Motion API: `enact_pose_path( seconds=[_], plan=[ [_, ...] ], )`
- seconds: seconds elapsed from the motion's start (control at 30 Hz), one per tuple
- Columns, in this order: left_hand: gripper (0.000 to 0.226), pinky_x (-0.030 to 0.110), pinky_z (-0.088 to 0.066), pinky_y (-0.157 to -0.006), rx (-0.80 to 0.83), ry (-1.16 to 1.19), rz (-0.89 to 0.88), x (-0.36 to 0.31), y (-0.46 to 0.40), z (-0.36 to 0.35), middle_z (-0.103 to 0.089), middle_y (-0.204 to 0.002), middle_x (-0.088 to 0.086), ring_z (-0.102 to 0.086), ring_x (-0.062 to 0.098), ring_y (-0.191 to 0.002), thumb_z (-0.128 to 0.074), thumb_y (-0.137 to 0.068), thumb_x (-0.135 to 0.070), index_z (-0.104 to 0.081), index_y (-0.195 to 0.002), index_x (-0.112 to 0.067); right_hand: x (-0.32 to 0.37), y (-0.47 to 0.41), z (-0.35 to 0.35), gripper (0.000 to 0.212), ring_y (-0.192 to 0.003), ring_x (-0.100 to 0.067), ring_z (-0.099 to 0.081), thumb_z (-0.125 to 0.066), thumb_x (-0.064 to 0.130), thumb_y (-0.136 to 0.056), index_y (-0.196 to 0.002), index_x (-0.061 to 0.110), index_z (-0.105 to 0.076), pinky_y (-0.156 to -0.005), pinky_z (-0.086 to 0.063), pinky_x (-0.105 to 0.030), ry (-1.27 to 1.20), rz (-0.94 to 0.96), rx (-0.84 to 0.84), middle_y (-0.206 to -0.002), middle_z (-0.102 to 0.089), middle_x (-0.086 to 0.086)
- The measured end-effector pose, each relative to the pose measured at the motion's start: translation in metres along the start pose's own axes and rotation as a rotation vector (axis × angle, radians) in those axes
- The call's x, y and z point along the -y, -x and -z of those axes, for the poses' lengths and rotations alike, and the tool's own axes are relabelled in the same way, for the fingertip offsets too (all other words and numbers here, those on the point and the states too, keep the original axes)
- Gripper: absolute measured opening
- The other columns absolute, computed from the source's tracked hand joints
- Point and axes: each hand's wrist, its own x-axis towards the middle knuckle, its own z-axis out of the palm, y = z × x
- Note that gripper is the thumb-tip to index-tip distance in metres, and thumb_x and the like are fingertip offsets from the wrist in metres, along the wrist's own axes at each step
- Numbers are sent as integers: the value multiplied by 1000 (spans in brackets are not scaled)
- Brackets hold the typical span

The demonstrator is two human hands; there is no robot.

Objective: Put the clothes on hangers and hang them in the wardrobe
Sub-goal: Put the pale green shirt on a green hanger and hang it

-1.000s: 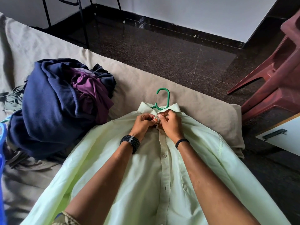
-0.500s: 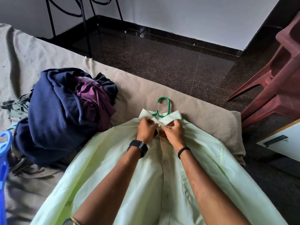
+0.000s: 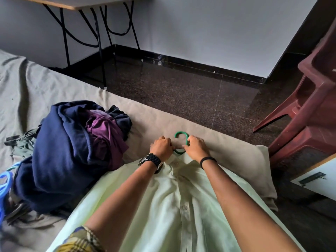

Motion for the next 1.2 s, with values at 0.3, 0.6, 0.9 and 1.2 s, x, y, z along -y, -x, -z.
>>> enact_pose_path(
  seconds=[0.3, 0.6, 0.9, 1.2],
  plan=[
    [38, 31, -47, -79, 176, -10, -90, -7, 8, 30, -67, -109, 10, -60, 28, -102, -74, -78, -37, -67, -107, -14, -13, 4, 17, 31, -69, -21, -48, -68, 18, -80, -58, 16, -46, -54, -31, -28, -192, -141, 202, -64, -50, -4],
    [34, 24, -35, -64, 103, -18, -334, -71, 52, 126, -66, -104, 8, -59, 21, -88, -71, -82, -36, -62, -103, -10, -2, 50, 134, 29, -68, -17, -47, -65, 29, -89, -97, 11, -43, -62, -34, -34, -375, 116, 147, -77, -53, -10],
    [23, 32, -43, -67, -376, -184, -592, -178, 124, 297, -66, -102, 6, -62, 31, -92, -63, -85, -33, -57, -106, -25, 62, 109, 320, 20, -79, -13, -57, -62, 25, -92, -100, 13, -49, -76, -40, -28, -557, 421, -281, -80, -63, 2],
    [17, 40, -51, -78, -778, -130, -726, -277, 207, 466, -65, -99, 14, -60, 33, -93, -66, -85, -18, -64, -98, -8, 74, 232, 506, 65, -99, -20, -66, -82, 42, -67, -123, 29, -52, -86, -53, -33, -266, 408, -292, -112, -65, -3]
  ],
)
